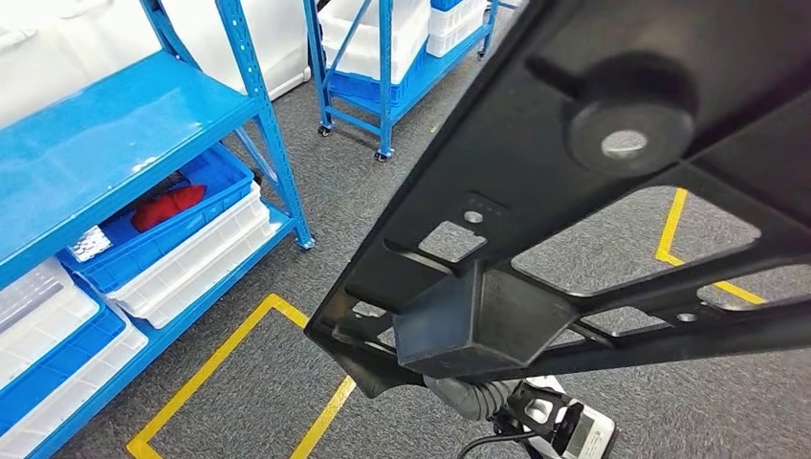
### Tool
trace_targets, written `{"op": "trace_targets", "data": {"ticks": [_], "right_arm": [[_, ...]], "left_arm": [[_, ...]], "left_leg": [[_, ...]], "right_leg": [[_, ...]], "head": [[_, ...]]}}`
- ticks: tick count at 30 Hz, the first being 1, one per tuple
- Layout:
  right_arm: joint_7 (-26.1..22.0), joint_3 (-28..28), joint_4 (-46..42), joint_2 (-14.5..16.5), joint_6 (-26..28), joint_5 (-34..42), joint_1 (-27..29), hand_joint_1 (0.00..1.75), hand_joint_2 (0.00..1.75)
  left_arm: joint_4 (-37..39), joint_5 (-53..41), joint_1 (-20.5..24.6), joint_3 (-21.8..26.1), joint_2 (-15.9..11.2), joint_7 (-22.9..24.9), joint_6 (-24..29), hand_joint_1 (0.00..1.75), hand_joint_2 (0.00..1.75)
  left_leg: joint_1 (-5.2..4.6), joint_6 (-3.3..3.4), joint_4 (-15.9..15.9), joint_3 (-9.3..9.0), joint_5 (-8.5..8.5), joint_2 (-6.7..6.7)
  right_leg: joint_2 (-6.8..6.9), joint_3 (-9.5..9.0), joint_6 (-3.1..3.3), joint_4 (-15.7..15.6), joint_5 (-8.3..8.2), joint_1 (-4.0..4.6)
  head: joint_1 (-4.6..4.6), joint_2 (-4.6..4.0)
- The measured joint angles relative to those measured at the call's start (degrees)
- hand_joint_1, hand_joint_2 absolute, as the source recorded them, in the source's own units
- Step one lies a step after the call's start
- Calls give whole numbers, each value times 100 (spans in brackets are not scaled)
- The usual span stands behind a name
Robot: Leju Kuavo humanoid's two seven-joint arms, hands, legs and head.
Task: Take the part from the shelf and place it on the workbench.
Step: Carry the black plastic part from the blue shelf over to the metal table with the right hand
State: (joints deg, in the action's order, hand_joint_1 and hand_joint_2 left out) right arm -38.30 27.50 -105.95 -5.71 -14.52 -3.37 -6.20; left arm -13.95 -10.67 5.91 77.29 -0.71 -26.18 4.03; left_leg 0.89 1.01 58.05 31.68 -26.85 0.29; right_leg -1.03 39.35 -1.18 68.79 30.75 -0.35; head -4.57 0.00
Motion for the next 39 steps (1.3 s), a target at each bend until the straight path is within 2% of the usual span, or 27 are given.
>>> {"op": "trace_targets", "data": {"ticks": [1, 2, 3, 4, 5, 7, 9, 11, 13, 15, 16, 17, 18, 19, 20, 22, 24, 26, 27, 29, 31, 32, 33, 34, 35, 37, 39], "right_arm": [[2, 0, 1, 2, 9, 12, -1, 175, 175], [5, -1, 1, 4, 22, 34, -2, 175, 175], [7, -3, 1, 4, 41, 67, -5, 175, 175], [1, -9, 1, 5, 61, 104, -10, 175, 175], [-18, -21, 1, 5, 80, 146, -18, 175, 175], [-73, -53, 4, 4, 115, 214, -43, 175, 175], [-105, -91, 7, 0, 180, 235, -46, 175, 175], [-108, -131, -1, -13, 288, 210, 4, 175, 175], [-107, -155, -21, -31, 400, 163, 56, 175, 175], [-98, -160, -35, -50, 513, 110, 79, 175, 175], [-92, -160, -39, -60, 584, 78, 93, 175, 175], [-87, -160, -44, -74, 661, 47, 114, 175, 175], [-86, -160, -50, -92, 740, 12, 141, 175, 175], [-90, -160, -57, -111, 810, -28, 174, 175, 175], [-97, -160, -62, -133, 864, -61, 211, 175, 175], [-107, -159, -66, -174, 929, -97, 275, 175, 175], [-103, -158, -65, -207, 950, -67, 299, 175, 175], [-77, -163, -64, -224, 982, -4, 300, 175, 175], [-46, -170, -64, -227, 1007, 27, 307, 175, 175], [44, -190, -75, -228, 1072, 45, 330, 175, 175], [110, -223, -99, -225, 1130, 4, 409, 175, 175], [122, -242, -112, -222, 1152, -30, 472, 175, 175], [127, -261, -125, -221, 1169, -59, 537, 175, 175], [130, -274, -139, -220, 1183, -83, 593, 175, 175], [132, -281, -156, -219, 1194, -97, 632, 175, 175], [134, -294, -202, -218, 1205, -105, 666, 175, 175], [132, -313, -250, -215, 1210, -107, 678, 175, 175]], "left_arm": [[-8, 0, -4, 0, -27, 16, 13, 0, 0], [-15, 0, -4, -1, -59, 32, 26, 0, 0], [-22, 0, -1, -1, -92, 41, 34, 0, 0], [-31, 0, 2, -2, -124, 33, 28, 0, 0], [-42, 0, 5, -3, -153, 11, 6, 0, 0], [-61, 0, 6, -10, -206, -53, -64, 0, 0], [-68, 0, 3, -34, -246, -94, -116, 0, 0], [-69, 2, 6, -91, -261, -103, -144, 0, 0], [-68, 1, -3, -147, -265, -103, -167, 0, 0], [-66, -8, -30, -184, -268, -103, -200, 0, 0], [-65, -10, -41, -205, -268, -103, -225, 0, 0], [-63, -12, -47, -229, -266, -103, -246, 0, 0], [-60, -10, -49, -253, -262, -103, -263, 0, 0], [-57, -10, -49, -274, -258, -104, -271, 0, 0], [-55, -10, -50, -286, -253, -109, -271, 0, 0], [-47, -11, -54, -295, -237, -127, -263, 0, 0], [-34, -36, -57, -295, -207, -127, -232, 0, 0], [-23, -65, -46, -295, -165, -80, -178, 0, 0], [-19, -68, -38, -292, -133, -34, -144, 0, 0], [-15, -64, -47, -287, -72, 80, -68, 0, 0], [-14, -63, -88, -286, -19, 184, -20, 0, 0], [-13, -63, -108, -286, 5, 225, -9, 0, 0], [-13, -61, -121, -286, 29, 257, -1, 0, 0], [-13, -61, -126, -286, 48, 277, 3, 0, 0], [-13, -61, -127, -287, 69, 288, 6, 0, 0], [-13, -63, -124, -288, 98, 292, 7, 0, 0], [-13, -63, -122, -289, 116, 294, 6, 0, 0]], "left_leg": [[-8, 4, 1, 6, -2, 65], [-13, 4, 3, 8, -4, 130], [-15, 1, 3, 6, -8, 191], [-16, -5, 3, -1, -14, 248], [-17, -15, 2, -14, -22, 299], [-33, -57, 3, -36, -42, 385], [-45, -119, -3, -51, -55, 461], [-38, -186, -8, -72, -75, 506], [-21, -233, 178, -12, -227, 328], [-10, -250, 799, 267, -575, 87], [-10, -253, 1201, 460, -745, 40], [-10, -257, 1512, 616, -836, 20], [-8, -261, 1649, 695, -820, 11], [-3, -261, 1542, 663, -683, 5], [6, -262, 1222, 530, -463, -25], [36, -252, 473, 208, -133, -218], [41, -215, 152, 72, -78, -368], [23, -146, 126, 65, -69, -304], [21, -106, 103, 55, -52, -245], [25, -33, 53, 36, -21, -121], [2, 8, 42, 35, -22, -1], [-10, 16, 43, 37, -27, 62], [-18, 20, 43, 37, -33, 125], [-23, 20, 44, 33, -40, 184], [-26, 17, 44, 24, -48, 241], [-37, -8, 45, -4, -72, 338], [-55, -58, 44, -29, -96, 422]], "right_leg": [[41, 177, -22, 368, 148, -15], [59, 290, -36, 603, 205, -28], [74, 296, -42, 627, 153, -38], [101, 180, -38, 418, 5, -42], [163, -38, -20, 21, -194, -40], [345, -432, 56, -729, -426, 8], [395, -533, 137, -975, -438, 63], [285, -531, 204, -1012, -470, 64], [182, -559, 279, -1075, -510, 38], [72, -572, 328, -1101, -529, 31], [13, -567, 340, -1096, -530, 37], [-53, -565, 343, -1088, -530, 43], [-121, -563, 344, -1076, -527, 47], [-189, -563, 338, -1058, -521, 47], [-258, -563, 326, -1032, -510, 43], [-387, -537, 281, -956, -475, 39], [-502, -477, 210, -908, -472, 30], [-614, -435, 131, -918, -502, 13], [-603, -426, 102, -909, -493, 9], [-370, -302, 55, -643, -316, 18], [-60, 20, 19, 31, 40, 14], [9, 192, 4, 386, 177, 4], [47, 298, -5, 605, 226, -2], [70, 297, -5, 612, 167, -6], [100, 175, 3, 384, 14, -5], [252, -260, 49, -420, -315, 23], [360, -510, 122, -911, -432, 75]], "head": [[0, 0], [0, 0], [0, 0], [0, 0], [0, 0], [0, 0], [0, 0], [-1, 0], [-1, 0], [-1, 0], [-1, 0], [-1, 0], [0, 0], [0, 0], [-1, 0], [-1, 0], [-1, 0], [-2, 0], [-1, 0], [0, 0], [0, 0], [0, 0], [0, 0], [0, 0], [0, 0], [0, 0], [0, 0]]}}
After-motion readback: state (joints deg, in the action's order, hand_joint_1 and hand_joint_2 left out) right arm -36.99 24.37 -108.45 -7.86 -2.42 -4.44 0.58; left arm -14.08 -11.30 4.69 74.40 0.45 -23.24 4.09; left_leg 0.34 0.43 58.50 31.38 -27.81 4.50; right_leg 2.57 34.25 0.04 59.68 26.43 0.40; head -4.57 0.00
